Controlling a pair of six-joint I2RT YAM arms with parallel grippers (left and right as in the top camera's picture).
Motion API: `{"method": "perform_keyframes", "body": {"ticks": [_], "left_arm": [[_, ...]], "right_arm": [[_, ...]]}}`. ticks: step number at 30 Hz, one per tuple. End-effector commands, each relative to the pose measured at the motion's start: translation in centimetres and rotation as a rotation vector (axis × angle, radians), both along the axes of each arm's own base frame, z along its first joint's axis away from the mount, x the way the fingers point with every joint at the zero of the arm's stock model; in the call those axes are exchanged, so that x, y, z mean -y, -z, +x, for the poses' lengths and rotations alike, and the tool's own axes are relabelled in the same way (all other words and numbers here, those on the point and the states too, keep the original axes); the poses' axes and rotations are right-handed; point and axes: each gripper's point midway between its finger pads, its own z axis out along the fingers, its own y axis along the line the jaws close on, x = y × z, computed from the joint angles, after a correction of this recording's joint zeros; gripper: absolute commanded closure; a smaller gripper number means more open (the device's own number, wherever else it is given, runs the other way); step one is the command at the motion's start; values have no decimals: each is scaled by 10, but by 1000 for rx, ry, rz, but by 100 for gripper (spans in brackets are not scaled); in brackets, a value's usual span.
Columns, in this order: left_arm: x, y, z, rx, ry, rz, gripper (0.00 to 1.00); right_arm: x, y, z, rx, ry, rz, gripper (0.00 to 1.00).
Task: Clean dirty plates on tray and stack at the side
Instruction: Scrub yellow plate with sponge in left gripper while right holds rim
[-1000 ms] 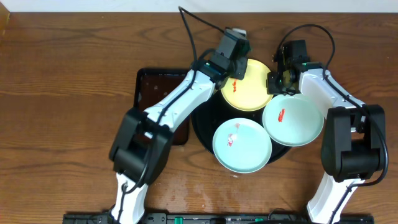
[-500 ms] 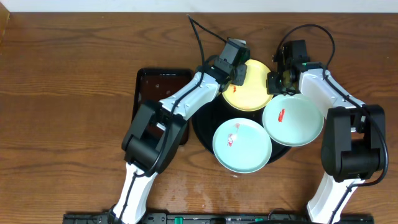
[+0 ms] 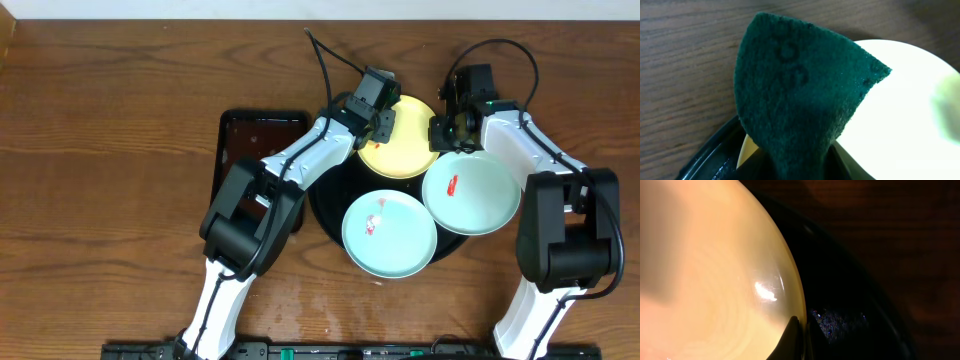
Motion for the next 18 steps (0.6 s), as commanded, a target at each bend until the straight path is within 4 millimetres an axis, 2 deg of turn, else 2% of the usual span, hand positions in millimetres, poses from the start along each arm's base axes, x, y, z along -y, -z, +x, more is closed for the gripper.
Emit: {"method": "perform_keyframes", "body": {"ticks": [1,3,10,13,15,16,18], "left_arm": [[3,-4,2,11,6,-6,60],[3,-5,2,12,6,-6,57],[3,-6,2,13,6,-7,57],[3,-6,2,12,6,-7,75],[3,-6,2,13,6,-8,81],[3,-6,2,13,6,-8,90],[3,-6,2,13,6,-6,92]], "right_arm": [[3,-6,4,16,1,-18,99],[3,-6,4,16,1,-18,99],[3,-6,4,16,1,-18,99],[3,-6,4,16,1,-18,99],[3,-6,4,16,1,-18,99],[3,-6,4,16,1,-18,99],[3,-6,4,16,1,-18,99]]}}
